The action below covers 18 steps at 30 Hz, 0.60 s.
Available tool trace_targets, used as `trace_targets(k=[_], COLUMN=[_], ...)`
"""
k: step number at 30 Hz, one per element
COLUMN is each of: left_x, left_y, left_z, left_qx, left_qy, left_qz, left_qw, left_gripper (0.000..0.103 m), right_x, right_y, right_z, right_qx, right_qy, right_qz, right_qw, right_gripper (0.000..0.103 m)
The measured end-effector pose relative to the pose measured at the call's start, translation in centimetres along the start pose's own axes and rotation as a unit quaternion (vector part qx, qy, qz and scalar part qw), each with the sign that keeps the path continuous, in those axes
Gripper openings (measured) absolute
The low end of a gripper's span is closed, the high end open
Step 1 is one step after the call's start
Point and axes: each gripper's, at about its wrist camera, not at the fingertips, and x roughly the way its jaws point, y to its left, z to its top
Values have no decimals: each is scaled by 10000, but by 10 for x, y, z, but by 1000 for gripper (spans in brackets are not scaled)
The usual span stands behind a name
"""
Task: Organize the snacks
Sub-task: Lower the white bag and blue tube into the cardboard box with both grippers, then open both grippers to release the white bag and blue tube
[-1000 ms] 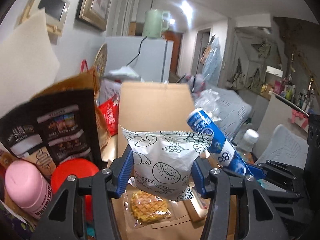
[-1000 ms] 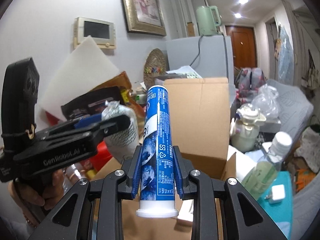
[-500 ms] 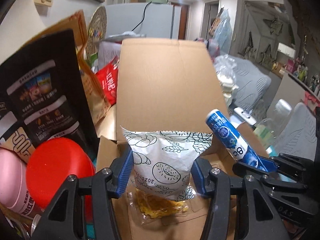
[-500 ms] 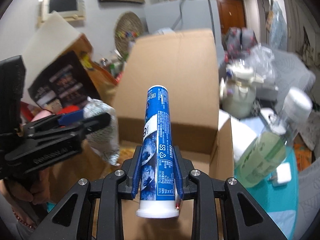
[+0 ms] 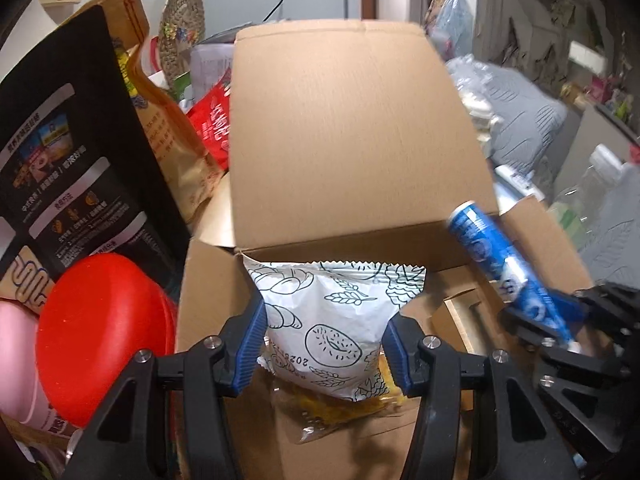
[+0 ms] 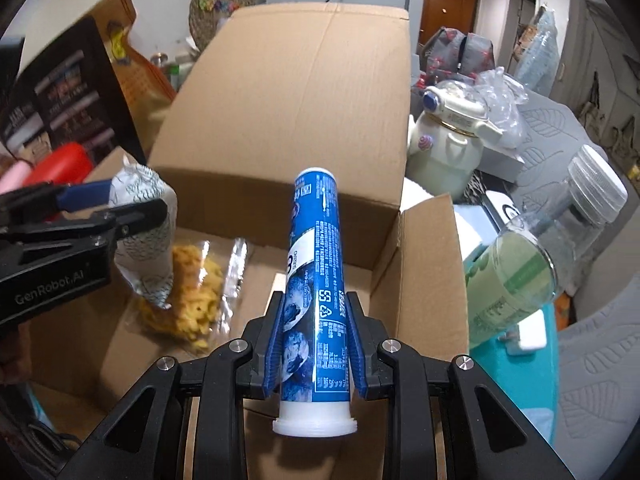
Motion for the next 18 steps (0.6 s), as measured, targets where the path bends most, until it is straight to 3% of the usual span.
trace_targets(k=[7, 13, 15, 18], left_x=[7, 9, 9, 6], left_y=[-3, -5, -5, -6], left_z=[-1, -1, -1, 1], left_qx=[28, 11, 17, 40], left_qy=[94, 145, 143, 124], left_qz=[121, 169, 142, 92], left_qw=[9999, 9998, 9998, 9999], left_gripper=[54, 55, 59, 63], right_x=[-2, -3, -6, -10], right_y=[7, 3, 3, 3], right_z=[0, 3, 3, 3], right_qx=[-217, -101, -70, -47], right_qy=[-28, -44, -70, -120], right_qz=[-173, -150, -117, -56], right_qw=[9996, 9998, 9999, 9999], right_gripper=[29, 37, 42, 42])
